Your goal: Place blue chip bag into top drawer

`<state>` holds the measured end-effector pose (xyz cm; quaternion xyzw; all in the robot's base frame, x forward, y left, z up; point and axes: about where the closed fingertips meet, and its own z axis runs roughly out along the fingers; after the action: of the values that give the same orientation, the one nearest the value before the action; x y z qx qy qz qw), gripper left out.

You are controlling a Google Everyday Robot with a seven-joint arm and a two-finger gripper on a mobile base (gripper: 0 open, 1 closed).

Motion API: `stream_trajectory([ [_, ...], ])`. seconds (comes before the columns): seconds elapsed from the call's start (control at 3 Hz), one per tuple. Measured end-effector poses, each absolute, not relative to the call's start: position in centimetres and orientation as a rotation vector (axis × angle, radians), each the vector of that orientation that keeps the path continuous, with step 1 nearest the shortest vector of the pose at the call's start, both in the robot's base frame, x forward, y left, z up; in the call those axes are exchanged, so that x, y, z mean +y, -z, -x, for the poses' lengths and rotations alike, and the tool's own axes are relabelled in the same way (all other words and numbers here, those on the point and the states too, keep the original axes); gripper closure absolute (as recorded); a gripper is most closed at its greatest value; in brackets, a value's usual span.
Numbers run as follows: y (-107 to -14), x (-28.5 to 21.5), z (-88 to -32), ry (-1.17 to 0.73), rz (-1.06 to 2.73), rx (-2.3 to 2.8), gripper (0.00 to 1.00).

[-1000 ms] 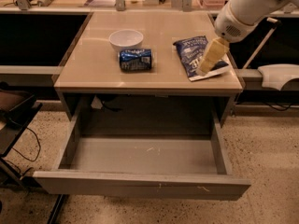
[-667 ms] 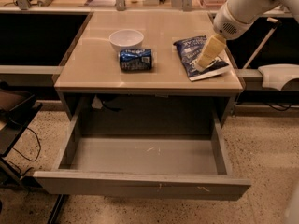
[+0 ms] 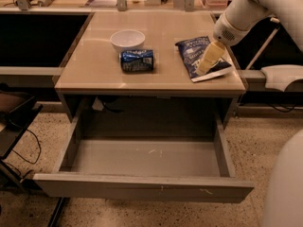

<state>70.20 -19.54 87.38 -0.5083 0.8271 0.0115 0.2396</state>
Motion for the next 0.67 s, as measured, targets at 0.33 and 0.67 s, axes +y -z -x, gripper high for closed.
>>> stream_trajectory([
  [0.33,-86.4,-19.9,-70.6,-0.032,1.377,2.274,0.0],
  [0.67,-86.6,-22.0,-77.3,0.044,1.322,2.273,0.0],
])
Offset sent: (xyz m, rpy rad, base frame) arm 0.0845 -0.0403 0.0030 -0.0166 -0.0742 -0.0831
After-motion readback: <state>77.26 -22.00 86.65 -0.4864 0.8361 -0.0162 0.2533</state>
